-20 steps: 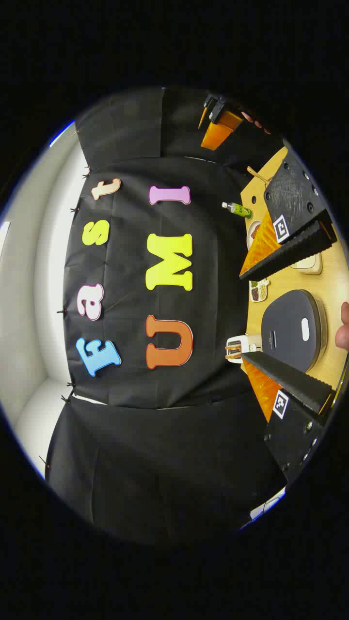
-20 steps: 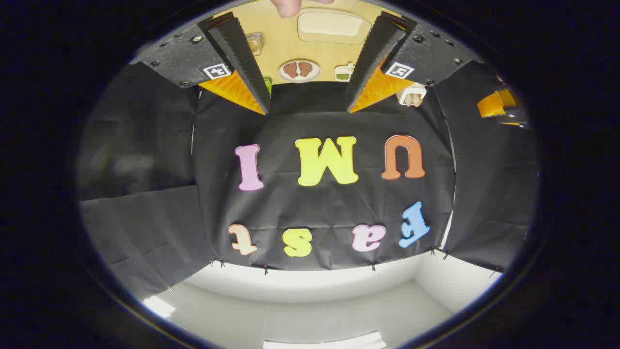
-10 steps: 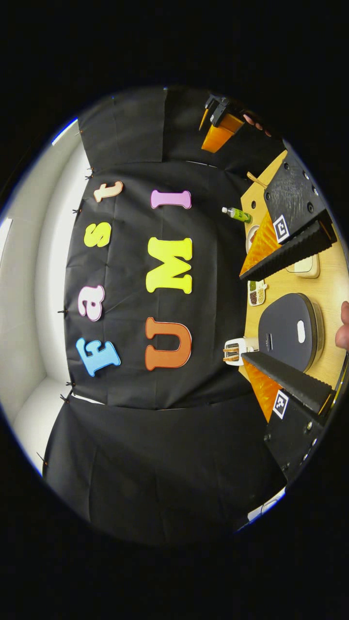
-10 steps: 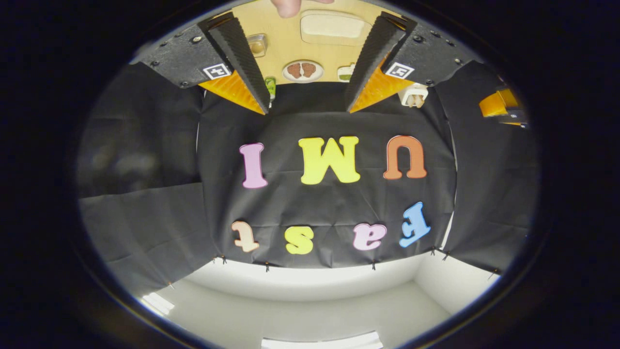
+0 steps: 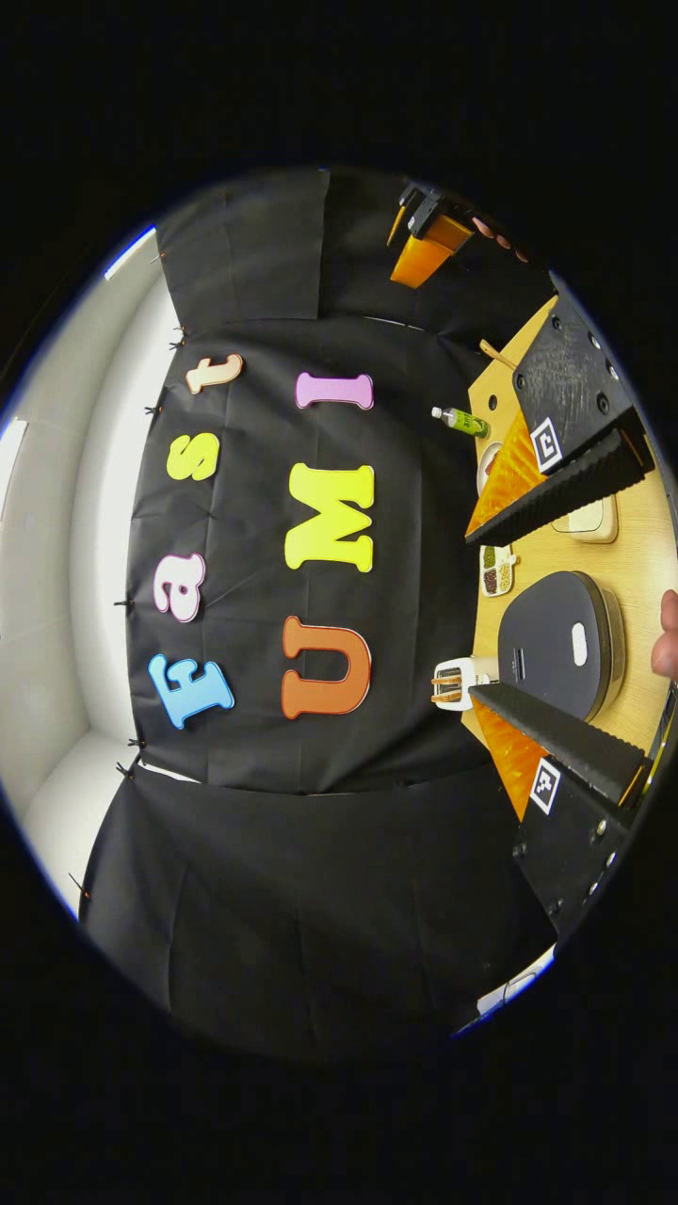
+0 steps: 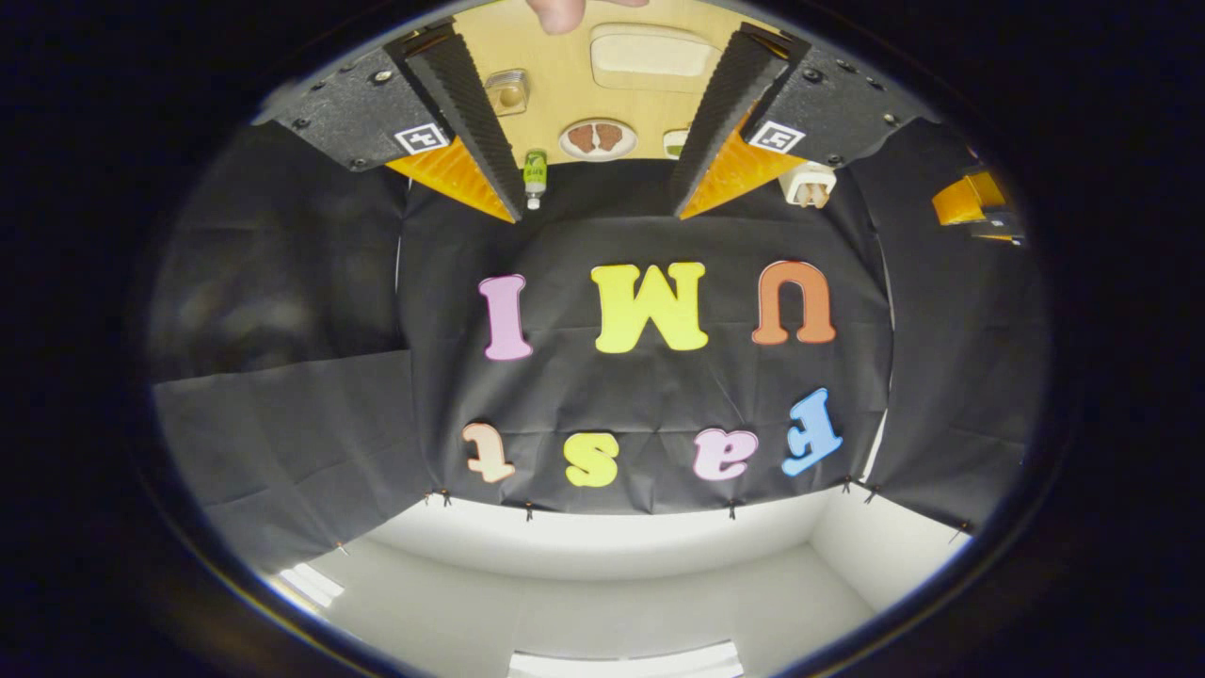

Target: Close the left gripper, press the button to open the rice cooker; take a wooden spoon from the chopstick holder with the right hand, scoop a spoonful of rice and pour it into the rice cooker, then put the wooden spoon back into the chopstick holder.

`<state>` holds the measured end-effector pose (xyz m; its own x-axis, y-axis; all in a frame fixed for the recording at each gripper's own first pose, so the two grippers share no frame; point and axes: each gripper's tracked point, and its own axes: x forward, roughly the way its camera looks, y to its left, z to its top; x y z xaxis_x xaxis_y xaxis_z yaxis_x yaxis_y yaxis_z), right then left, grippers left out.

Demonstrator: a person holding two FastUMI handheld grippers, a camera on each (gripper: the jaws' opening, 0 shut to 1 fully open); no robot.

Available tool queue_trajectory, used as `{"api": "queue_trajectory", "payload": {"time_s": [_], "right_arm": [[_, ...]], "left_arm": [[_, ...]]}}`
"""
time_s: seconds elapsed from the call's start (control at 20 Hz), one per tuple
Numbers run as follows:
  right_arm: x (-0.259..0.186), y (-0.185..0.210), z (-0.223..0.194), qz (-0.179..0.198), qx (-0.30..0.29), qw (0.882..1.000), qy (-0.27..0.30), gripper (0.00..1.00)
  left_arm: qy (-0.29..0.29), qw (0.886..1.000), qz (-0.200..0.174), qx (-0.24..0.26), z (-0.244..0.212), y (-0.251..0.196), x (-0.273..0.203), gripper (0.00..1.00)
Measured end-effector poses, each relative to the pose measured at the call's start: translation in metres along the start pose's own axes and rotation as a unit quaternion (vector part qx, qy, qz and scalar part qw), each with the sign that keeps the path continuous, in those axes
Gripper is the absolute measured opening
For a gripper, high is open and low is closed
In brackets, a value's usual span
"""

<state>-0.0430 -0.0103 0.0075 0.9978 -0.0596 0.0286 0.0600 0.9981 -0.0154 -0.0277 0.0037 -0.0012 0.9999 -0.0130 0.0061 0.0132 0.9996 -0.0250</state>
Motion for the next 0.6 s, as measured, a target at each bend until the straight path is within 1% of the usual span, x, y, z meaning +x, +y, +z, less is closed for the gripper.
{"api": "queue_trajectory", "payload": {"time_s": [0.35, 0.4, 0.6], "right_arm": [[-0.01, -0.014, 0.0, -0.026, -0.007, 1.0, 0.001, 1.0], [-0.01, -0.015, 0.0, -0.025, -0.012, 1.0, 0.0, 0.99], [-0.003, -0.02, 0.0, -0.019, -0.027, 0.999, 0.0, 1.0]], "left_arm": [[0.013, 1.0, -0.001, -0.003, -0.017, 0.003, -0.01, 0.95], [0.015, 1.0, 0.001, -0.007, -0.02, 0.004, -0.012, 0.95], [0.032, 0.999, 0.012, -0.018, -0.033, 0.003, -0.008, 0.95]]}}
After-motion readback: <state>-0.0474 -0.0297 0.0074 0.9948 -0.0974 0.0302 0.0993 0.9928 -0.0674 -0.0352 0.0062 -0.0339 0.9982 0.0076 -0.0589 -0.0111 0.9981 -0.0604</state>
